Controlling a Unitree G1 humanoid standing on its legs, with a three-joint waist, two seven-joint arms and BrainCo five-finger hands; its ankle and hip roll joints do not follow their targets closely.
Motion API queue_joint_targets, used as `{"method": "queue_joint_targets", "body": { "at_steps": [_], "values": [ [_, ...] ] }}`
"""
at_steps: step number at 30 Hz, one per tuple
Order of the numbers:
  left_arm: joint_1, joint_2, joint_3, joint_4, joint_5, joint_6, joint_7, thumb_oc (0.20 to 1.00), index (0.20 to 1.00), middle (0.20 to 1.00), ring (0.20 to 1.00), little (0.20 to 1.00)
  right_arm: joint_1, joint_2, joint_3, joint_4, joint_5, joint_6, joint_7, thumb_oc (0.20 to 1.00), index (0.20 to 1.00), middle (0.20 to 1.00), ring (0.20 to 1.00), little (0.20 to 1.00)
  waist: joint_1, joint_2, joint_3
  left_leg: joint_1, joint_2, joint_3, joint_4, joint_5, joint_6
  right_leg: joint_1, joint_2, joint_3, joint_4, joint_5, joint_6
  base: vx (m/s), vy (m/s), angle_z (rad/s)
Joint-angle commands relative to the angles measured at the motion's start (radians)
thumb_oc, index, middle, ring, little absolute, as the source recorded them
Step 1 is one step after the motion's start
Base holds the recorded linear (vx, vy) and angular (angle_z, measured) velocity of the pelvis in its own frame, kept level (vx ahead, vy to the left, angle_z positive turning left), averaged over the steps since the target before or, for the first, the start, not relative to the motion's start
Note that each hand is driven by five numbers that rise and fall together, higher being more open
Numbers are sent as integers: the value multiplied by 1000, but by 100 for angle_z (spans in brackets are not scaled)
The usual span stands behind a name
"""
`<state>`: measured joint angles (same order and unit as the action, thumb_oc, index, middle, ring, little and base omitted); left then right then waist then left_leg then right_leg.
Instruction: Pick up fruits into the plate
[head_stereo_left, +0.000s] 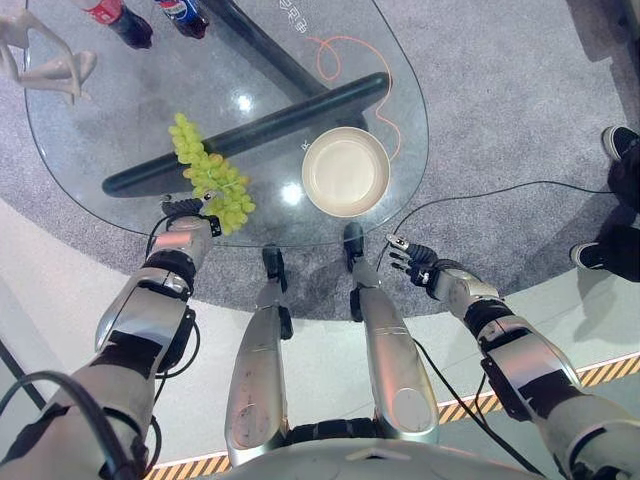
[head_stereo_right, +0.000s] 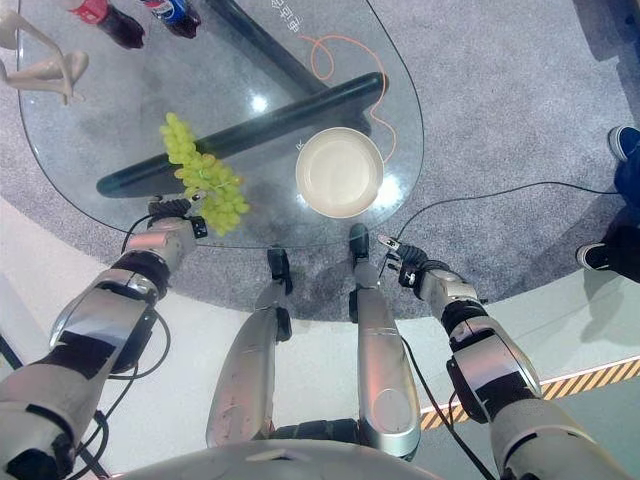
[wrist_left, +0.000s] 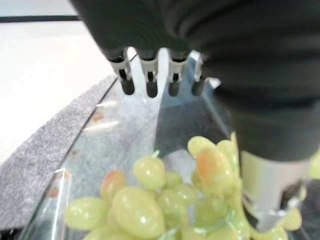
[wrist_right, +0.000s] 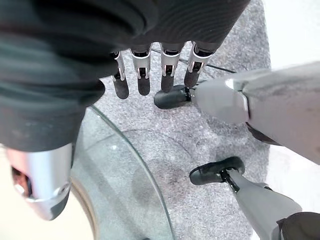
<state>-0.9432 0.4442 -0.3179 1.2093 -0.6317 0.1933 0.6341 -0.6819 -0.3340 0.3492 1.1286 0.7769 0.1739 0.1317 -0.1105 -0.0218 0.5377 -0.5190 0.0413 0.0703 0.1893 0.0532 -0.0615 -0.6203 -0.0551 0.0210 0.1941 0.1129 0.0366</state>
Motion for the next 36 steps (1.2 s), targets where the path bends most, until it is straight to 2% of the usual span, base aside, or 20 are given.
{"method": "queue_joint_targets", "body": {
  "at_steps": [1,11,16,24,31,36],
  "values": [
    [-26,27,7,28,61,-1,66,1000,1000,1000,1000,1000,41,6,7,-9,57,0,-22,1000,1000,1000,1000,1000,9,-5,-18,-94,-62,-42,105,-82,37,-75,68,-26,144,-133,-15,5,-70,-4],
    [-52,6,-2,13,29,-57,22,1000,1000,1000,1000,1000,20,18,-1,-11,107,-17,-31,1000,1000,1000,1000,1000,5,-10,-18,-200,-66,-38,177,-103,38,-168,76,-43,199,-147,-26,13,-84,-1],
    [-50,-18,-3,-7,9,-103,38,1000,1000,1000,1000,1000,9,29,0,-20,129,-23,-42,1000,1000,1000,1000,1000,6,-14,-18,-234,-68,-41,201,-108,38,-200,84,-48,227,-153,-28,15,-56,-2],
    [-44,-60,-8,-40,5,-126,39,1000,1000,1000,1000,1000,6,51,-3,-31,159,-38,-48,1000,1000,1000,1000,1000,10,-30,-18,-263,-72,-54,221,-115,40,-220,98,-56,245,-154,-28,7,-75,0],
    [-79,-56,-26,-31,79,-86,122,1000,1000,1000,1000,1000,-21,52,-6,-41,197,-46,-57,1000,1000,1000,1000,1000,8,-40,-18,-311,-69,-54,268,-129,36,-263,96,-66,270,-155,-27,-2,-43,1],
    [-131,-31,-55,2,148,-30,200,1000,1000,1000,1000,1000,-48,48,-7,-23,235,-62,-61,1000,1000,1000,1000,1000,4,-44,-18,-381,-65,-49,314,-147,36,-326,94,-75,293,-156,-28,-14,-49,0]
  ]
}}
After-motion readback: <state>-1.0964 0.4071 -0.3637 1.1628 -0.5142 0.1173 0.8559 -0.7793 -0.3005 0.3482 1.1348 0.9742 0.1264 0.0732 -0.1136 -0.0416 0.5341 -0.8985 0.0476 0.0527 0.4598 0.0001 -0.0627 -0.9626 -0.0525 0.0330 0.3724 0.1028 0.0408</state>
